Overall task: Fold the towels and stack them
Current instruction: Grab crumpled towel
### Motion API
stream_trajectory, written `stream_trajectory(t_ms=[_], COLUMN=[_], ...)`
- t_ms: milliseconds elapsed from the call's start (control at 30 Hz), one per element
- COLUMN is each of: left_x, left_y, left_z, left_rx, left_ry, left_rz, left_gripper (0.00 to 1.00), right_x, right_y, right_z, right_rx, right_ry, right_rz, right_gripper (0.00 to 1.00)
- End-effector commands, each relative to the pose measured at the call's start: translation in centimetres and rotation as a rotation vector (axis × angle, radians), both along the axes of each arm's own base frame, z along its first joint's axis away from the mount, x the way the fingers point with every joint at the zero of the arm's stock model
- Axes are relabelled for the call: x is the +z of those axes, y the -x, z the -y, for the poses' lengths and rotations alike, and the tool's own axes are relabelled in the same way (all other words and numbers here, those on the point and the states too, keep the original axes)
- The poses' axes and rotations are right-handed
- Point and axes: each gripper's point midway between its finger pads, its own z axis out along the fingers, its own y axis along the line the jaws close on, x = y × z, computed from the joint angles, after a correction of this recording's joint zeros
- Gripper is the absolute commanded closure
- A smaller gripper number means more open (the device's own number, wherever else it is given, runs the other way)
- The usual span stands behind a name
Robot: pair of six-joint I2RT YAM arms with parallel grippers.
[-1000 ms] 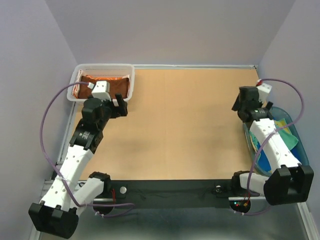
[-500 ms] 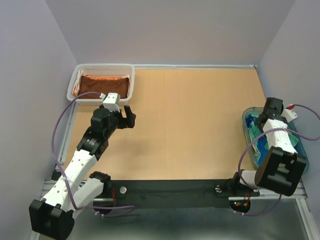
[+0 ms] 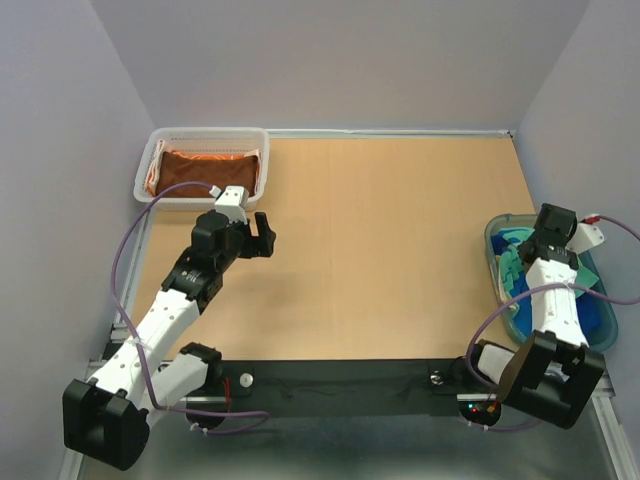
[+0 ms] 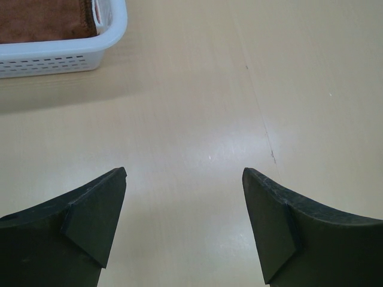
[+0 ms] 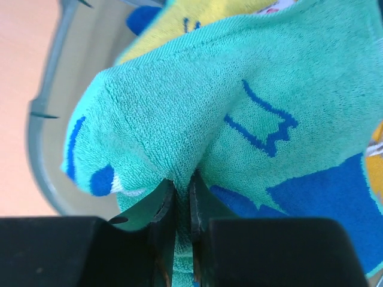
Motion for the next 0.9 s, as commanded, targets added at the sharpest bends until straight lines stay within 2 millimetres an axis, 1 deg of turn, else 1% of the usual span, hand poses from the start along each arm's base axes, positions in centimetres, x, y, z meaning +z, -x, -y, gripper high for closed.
stream_trajectory(t_ms=[0, 100, 167, 200, 233, 300, 333, 400, 433, 500, 533, 600, 733, 767, 800, 833, 867], left_x=[1.8, 1.9, 1.9, 1.9, 1.9, 1.7, 1.5, 1.4, 1.3, 1.1, 1.1, 1.0, 0.8, 0.8, 0.8, 0.8, 0.8], left_y=[-0.7, -0.7, -0.7, -0.7, -0.8, -0.8, -0.8, -0.9, -0.9, -0.9, -0.9, -1.0, -1.0, -1.1, -1.1, -1.0, -1.0], left_z=[0.4, 0.4, 0.3, 0.3, 0.2, 0.2, 0.4, 0.4, 0.5, 0.4, 0.4, 0.3, 0.3, 0.3, 0.2, 0.3, 0.3], left_rx=[-0.007, -0.007, -0.005, -0.003, -0.001, -0.001, -0.005, -0.006, -0.010, -0.007, -0.005, -0.003, -0.002, -0.003, 0.001, -0.001, -0.002], left_ry=[0.014, 0.013, 0.010, 0.011, 0.008, 0.006, 0.006, 0.003, 0.003, -0.001, -0.003, -0.005, -0.008, -0.008, -0.009, -0.007, -0.008], left_rz=[0.061, 0.065, 0.066, 0.066, 0.065, 0.063, 0.055, 0.051, 0.047, 0.044, 0.041, 0.042, 0.034, 0.035, 0.035, 0.035, 0.037], left_gripper=[0.11, 0.11, 0.11, 0.11, 0.11, 0.11, 0.11, 0.11, 0.11, 0.11, 0.11, 0.11, 0.11, 0.11, 0.11, 0.11, 0.11], right_x=[5.6, 7.1, 7.0, 7.1, 7.2, 7.1, 6.8, 6.2, 5.8, 5.5, 5.4, 5.5, 5.7, 5.7, 6.1, 6.0, 6.0], right_y=[-2.1, -2.7, -3.1, -3.8, -4.3, -5.1, -5.6, -5.9, -5.9, -5.9, -5.9, -5.7, -4.0, -3.4, -2.4, -1.9, -1.5], right_z=[0.3, 0.0, -0.5, -1.2, -2.2, -3.0, -3.7, -4.0, -4.5, -4.8, -4.9, -4.7, -2.8, -2.3, -1.1, -0.3, 0.3], right_rx=[0.062, 0.103, 0.142, 0.186, 0.240, 0.292, 0.334, 0.352, 0.365, 0.376, 0.379, 0.366, 0.226, 0.185, 0.116, 0.072, 0.038], right_ry=[0.063, 0.075, 0.064, 0.057, 0.070, 0.095, 0.105, 0.115, 0.118, 0.114, 0.110, 0.116, 0.178, 0.193, 0.240, 0.251, 0.258], right_rz=[0.145, 0.177, 0.177, 0.193, 0.186, 0.171, 0.142, 0.108, 0.096, 0.093, 0.091, 0.091, 0.081, 0.078, 0.059, 0.050, 0.044], right_gripper=[0.89, 0.93, 0.93, 0.98, 0.98, 0.95, 0.85, 0.76, 0.65, 0.57, 0.47, 0.45, 0.45, 0.37, 0.31, 0.24, 0.23])
